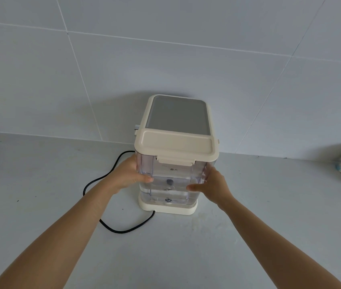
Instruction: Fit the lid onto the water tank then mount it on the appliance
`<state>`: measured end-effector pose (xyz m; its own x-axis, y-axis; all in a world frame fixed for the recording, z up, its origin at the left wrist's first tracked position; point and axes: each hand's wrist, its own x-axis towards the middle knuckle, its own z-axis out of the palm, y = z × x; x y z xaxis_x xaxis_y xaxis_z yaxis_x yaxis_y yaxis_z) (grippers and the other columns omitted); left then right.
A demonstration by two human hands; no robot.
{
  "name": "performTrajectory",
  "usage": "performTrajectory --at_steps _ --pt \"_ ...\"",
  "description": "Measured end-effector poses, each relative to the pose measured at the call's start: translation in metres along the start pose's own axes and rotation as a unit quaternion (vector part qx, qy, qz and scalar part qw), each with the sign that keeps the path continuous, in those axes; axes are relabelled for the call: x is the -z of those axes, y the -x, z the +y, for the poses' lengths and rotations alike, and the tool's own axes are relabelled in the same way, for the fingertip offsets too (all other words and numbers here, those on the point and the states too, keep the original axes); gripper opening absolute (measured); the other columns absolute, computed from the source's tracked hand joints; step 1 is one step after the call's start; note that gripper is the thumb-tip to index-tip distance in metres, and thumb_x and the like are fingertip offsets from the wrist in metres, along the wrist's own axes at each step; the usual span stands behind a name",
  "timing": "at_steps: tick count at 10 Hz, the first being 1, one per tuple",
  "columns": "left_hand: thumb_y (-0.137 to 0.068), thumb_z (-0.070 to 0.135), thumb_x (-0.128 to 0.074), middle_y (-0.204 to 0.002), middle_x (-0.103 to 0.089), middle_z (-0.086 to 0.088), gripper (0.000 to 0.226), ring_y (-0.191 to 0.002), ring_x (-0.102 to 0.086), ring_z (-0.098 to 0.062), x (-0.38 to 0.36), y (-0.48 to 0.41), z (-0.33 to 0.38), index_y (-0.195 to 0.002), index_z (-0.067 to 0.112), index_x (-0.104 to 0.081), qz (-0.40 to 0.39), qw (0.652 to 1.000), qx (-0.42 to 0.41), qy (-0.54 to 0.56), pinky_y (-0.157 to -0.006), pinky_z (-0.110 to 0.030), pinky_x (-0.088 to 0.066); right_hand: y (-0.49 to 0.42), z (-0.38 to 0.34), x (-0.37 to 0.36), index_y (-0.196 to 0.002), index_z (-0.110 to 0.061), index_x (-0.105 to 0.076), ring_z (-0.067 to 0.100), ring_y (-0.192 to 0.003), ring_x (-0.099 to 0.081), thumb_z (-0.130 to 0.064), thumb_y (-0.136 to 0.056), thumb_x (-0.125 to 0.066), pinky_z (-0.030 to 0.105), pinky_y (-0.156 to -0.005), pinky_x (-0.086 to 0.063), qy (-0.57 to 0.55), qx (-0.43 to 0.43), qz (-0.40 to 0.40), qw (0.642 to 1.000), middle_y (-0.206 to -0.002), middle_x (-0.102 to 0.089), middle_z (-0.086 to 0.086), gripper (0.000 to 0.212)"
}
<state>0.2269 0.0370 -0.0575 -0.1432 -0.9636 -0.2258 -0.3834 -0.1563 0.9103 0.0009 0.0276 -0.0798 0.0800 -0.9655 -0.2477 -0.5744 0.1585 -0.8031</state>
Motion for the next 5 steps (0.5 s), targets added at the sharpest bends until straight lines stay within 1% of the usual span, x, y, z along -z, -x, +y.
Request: performTrajectory --at_steps 1,2,3,4,5 --pt "-0.075 -0.003 -0.066 -0.096 -0.049 0.019 0.039 -0.097 -0.047 -0.004 -0.001 0.004 0.002 -0.1 0.022 -0.049 -0.003 1.0 0.008 -0.002 -0.063 0.001 -0.036 0.001 -0.001 0.003 -0.133 -0.019 -0.03 0.026 -0.117 -0.05 -0.02 -0.061 -0.08 0.033 -0.09 -0.041 0.008 -0.001 -0.021 1.0 -0.132 -0.053 0.005 0.088" --pt "-0.071 0.009 -0.073 -0.114 -0.048 0.013 0.075 -0.11 -0.041 -0.009 -0.004 0.009 0.001 -0.132 0.019 -0.031 0.038 0.999 -0.005 -0.038 -0.078 -0.014 -0.035 0.006 -0.005 0.009 -0.142 -0.02 -0.004 0.03 -0.129 -0.04 -0.024 -0.063 -0.079 0.037 -0.1 -0.038 0.029 0.008 -0.055 0.998 -0.145 -0.038 0.004 0.109" --pt "-0.052 0.031 -0.081 -0.129 -0.039 0.019 0.113 -0.122 -0.033 -0.005 -0.001 0.017 0.004 -0.14 0.025 -0.01 0.05 0.998 -0.029 -0.018 -0.087 -0.01 -0.033 0.016 -0.015 0.022 -0.141 -0.018 0.015 0.029 -0.133 -0.032 -0.024 -0.061 -0.08 0.038 -0.106 -0.034 0.036 0.045 -0.06 0.997 -0.149 -0.025 0.002 0.125" --pt "-0.061 0.034 -0.081 -0.154 -0.004 0.011 0.125 -0.14 -0.008 -0.009 0.005 0.027 0.022 -0.141 0.025 0.015 0.073 0.997 -0.028 -0.018 -0.111 -0.03 -0.018 0.022 -0.024 0.039 -0.137 -0.013 0.028 0.024 -0.14 -0.018 -0.022 -0.067 -0.076 0.033 -0.109 -0.025 0.034 0.07 -0.055 0.995 -0.154 -0.008 -0.001 0.125" --pt "-0.075 0.027 -0.069 -0.155 0.009 0.01 0.107 -0.133 0.001 0.003 0.01 0.038 0.053 -0.142 0.025 0.014 0.142 0.985 -0.08 -0.054 -0.111 -0.027 -0.008 0.029 -0.041 0.061 -0.136 -0.016 0.029 0.018 -0.144 0.001 -0.035 -0.072 -0.068 0.031 -0.114 -0.012 0.035 0.101 -0.012 0.994 -0.155 0.016 -0.001 0.118"
